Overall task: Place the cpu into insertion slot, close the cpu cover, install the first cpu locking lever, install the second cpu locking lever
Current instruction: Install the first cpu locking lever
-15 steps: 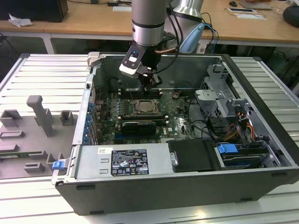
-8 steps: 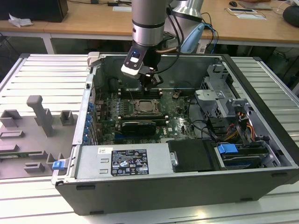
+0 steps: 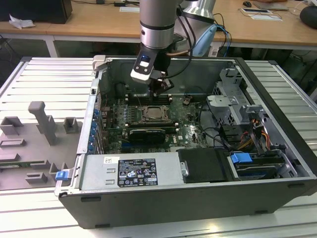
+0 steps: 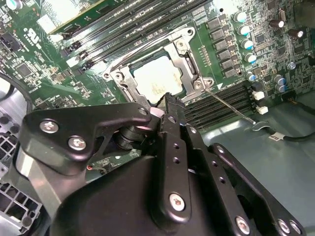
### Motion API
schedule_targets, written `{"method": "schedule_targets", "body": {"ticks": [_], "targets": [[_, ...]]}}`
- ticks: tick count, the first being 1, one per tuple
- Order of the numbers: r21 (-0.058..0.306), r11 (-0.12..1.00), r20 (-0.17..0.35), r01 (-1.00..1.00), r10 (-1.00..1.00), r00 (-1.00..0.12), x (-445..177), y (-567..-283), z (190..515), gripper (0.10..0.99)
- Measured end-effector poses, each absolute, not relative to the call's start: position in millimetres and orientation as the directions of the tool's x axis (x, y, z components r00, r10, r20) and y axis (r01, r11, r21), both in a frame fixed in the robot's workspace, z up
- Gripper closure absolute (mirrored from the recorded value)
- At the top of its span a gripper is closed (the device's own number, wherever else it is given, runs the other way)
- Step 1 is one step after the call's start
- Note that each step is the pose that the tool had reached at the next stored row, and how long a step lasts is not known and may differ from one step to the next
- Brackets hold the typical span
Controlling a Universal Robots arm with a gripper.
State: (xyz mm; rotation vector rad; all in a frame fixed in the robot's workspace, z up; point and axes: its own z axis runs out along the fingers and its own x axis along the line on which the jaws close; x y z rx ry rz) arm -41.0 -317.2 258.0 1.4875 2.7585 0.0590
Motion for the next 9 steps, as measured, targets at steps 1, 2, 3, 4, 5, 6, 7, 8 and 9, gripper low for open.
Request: {"method": "schedule_targets", "body": {"ticks": [1, 2, 3, 4, 5, 6, 7, 8, 9], "targets": [[0.036, 0.557, 0.012, 0.830, 0.830, -0.558, -41.1, -317.2, 258.0, 0.976], [0.036, 0.565, 0.012, 0.824, 0.825, -0.566, -41.1, -317.2, 258.0, 0.976], [0.036, 0.571, 0.012, 0.820, 0.820, -0.572, -41.0, -317.2, 258.0, 0.976], [0.036, 0.576, 0.012, 0.817, 0.817, -0.577, -41.1, -317.2, 258.0, 0.976], [0.036, 0.580, 0.012, 0.814, 0.814, -0.581, -41.1, -317.2, 258.0, 0.976], [0.036, 0.584, 0.012, 0.811, 0.811, -0.585, -41.0, -317.2, 258.0, 0.976], [0.036, 0.588, 0.012, 0.808, 0.808, -0.589, -41.0, -317.2, 258.0, 0.976], [0.036, 0.594, 0.012, 0.804, 0.804, -0.594, -41.1, -317.2, 258.0, 0.976], [0.036, 0.597, 0.012, 0.801, 0.801, -0.598, -41.1, -317.2, 258.0, 0.976]]}}
